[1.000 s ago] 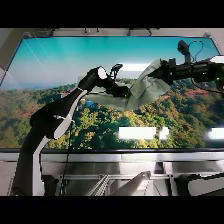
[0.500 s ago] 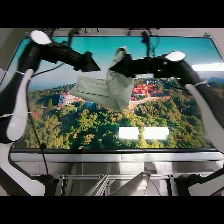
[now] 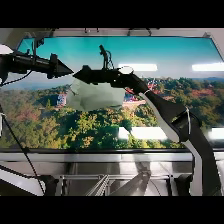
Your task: Fold the shirts.
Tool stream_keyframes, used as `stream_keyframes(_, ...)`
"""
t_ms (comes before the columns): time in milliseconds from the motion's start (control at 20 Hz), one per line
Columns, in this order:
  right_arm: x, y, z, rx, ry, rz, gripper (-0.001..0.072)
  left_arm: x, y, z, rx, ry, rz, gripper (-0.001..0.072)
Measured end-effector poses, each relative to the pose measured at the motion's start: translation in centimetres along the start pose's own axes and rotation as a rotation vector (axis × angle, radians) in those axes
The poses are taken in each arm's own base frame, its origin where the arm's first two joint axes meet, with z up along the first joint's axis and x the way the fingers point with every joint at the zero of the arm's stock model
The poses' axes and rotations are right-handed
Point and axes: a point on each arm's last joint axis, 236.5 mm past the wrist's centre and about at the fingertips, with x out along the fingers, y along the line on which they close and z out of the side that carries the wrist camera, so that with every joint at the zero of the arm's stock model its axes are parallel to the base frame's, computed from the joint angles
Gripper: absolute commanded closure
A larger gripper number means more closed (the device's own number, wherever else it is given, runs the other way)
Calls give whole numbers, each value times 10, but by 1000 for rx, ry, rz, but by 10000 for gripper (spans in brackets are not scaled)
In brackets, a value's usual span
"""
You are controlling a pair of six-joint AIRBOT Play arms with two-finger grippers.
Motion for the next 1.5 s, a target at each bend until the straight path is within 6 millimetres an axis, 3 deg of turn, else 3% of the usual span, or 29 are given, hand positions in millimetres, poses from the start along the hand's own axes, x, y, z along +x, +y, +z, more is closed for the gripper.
stream_keyframes(150,-54,30,24,21,37,76,694,-11,11,-5,-20,-8,-26,681)
stream_keyframes(300,-113,40,22,35,148,23,694,-20,26,-12,-53,-8,-39,690)
stream_keyframes(450,-172,24,-1,30,306,-203,693,-27,42,-27,-97,-2,-49,691)
stream_keyframes(650,-237,-27,-30,97,387,-527,688,-32,68,-50,-153,-27,-30,686)
stream_keyframes(700,-244,-44,-36,131,376,-579,660,-33,75,-56,-171,-35,-24,644)
stream_keyframes(750,-251,-63,-42,170,361,-623,433,-34,83,-61,-187,-42,-18,383)
stream_keyframes(800,-255,-80,-47,211,336,-658,137,-35,89,-65,-203,-49,-12,112)
stream_keyframes(850,-257,-97,-50,246,312,-681,14,-37,96,-68,-217,-60,-4,-7)
stream_keyframes(1000,-250,-140,-59,357,252,-693,14,-41,107,-68,-229,-91,15,1)
stream_keyframes(1200,-220,-174,-82,462,244,-644,15,-48,108,-58,-204,-120,37,1)
stream_keyframes(1300,-202,-178,-93,488,258,-601,120,-52,107,-52,-187,-131,44,2)
stream_keyframes(1450,-190,-185,-103,499,268,-585,167,-56,104,-46,-167,-142,51,2)
stream_keyframes(1500,-186,-187,-103,492,259,-580,475,-57,103,-45,-162,-144,52,2)
